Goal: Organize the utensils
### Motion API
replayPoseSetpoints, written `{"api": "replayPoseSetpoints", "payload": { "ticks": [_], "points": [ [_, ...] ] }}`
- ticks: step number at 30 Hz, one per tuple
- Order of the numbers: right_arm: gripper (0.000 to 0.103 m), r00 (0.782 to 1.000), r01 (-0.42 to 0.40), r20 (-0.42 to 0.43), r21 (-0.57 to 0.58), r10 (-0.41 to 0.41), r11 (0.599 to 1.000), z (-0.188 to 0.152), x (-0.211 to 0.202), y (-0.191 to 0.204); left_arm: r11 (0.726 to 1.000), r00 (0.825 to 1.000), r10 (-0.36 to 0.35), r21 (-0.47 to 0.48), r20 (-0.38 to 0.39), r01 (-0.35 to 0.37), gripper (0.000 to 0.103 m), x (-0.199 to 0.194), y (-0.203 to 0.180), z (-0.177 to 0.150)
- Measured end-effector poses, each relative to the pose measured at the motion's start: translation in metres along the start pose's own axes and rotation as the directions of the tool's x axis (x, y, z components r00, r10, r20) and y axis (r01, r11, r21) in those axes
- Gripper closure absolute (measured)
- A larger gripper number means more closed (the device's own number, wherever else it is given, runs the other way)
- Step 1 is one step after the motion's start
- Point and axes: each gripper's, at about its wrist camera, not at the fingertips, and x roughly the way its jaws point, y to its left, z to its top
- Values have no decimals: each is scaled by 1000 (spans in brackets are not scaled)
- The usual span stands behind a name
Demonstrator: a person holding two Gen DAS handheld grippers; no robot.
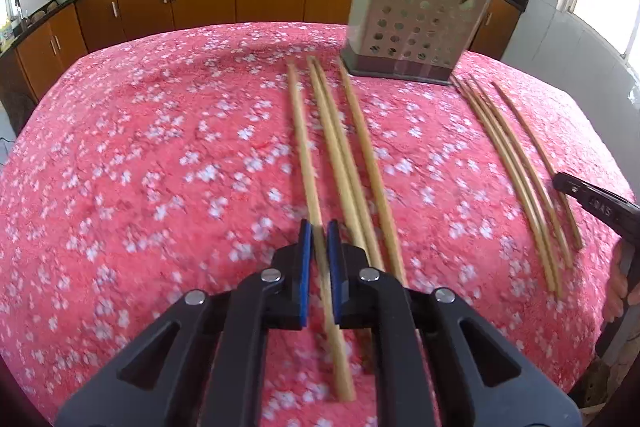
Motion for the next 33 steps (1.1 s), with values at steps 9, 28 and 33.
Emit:
{"api": "replayPoseSetpoints", "payload": {
  "ticks": [9,28,33],
  "points": [
    [95,1000,9,10,18,-10,1000,24,18,-5,990,993,115,-79,6,-114,94,23,50,42],
    [95,998,39,41,4,-39,999,47,46,-12,988,995,95,-122,37,-90,92,30,69,42],
    [95,998,38,42,5,-38,999,46,45,-9,988,995,92,-126,38,-86,92,29,68,42]
  ]
}}
